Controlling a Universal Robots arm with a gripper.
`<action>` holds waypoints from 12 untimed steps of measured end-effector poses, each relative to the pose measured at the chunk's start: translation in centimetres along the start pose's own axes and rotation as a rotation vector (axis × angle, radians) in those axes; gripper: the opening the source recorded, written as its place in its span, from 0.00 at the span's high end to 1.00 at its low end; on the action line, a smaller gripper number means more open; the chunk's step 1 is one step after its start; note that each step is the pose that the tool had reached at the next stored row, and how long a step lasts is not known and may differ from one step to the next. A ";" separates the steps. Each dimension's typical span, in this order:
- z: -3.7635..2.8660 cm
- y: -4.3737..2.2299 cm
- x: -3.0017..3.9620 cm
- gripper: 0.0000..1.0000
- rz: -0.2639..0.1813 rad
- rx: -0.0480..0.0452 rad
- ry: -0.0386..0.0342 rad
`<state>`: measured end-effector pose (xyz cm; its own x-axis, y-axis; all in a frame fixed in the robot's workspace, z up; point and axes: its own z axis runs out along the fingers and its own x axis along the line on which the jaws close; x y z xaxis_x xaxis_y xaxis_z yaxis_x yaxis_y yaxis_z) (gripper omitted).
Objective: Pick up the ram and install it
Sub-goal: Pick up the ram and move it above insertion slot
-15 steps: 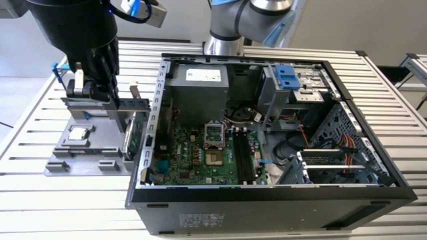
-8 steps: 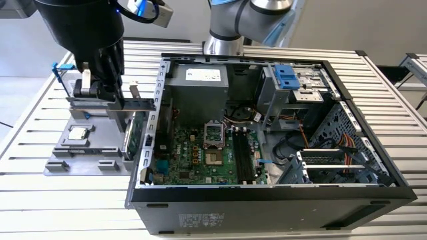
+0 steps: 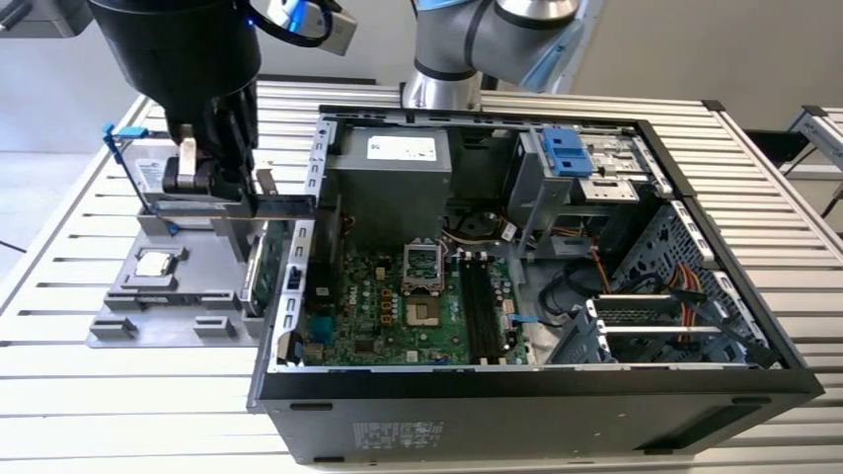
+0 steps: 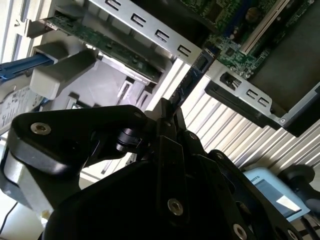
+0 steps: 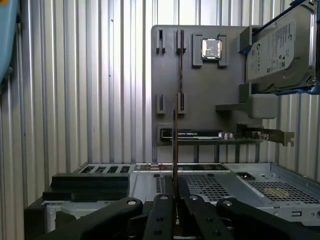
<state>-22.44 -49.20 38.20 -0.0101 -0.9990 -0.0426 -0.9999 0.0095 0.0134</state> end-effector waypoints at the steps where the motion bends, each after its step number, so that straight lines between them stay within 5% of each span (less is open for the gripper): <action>1: 0.00 -0.12 0.00 1.00 0.000 0.0000 0.0000; 12: -0.02 -1.42 -0.02 1.00 0.000 0.0000 0.0000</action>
<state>-21.02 -49.19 38.20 -0.0101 -0.9990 -0.0425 -0.9999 0.0095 0.0135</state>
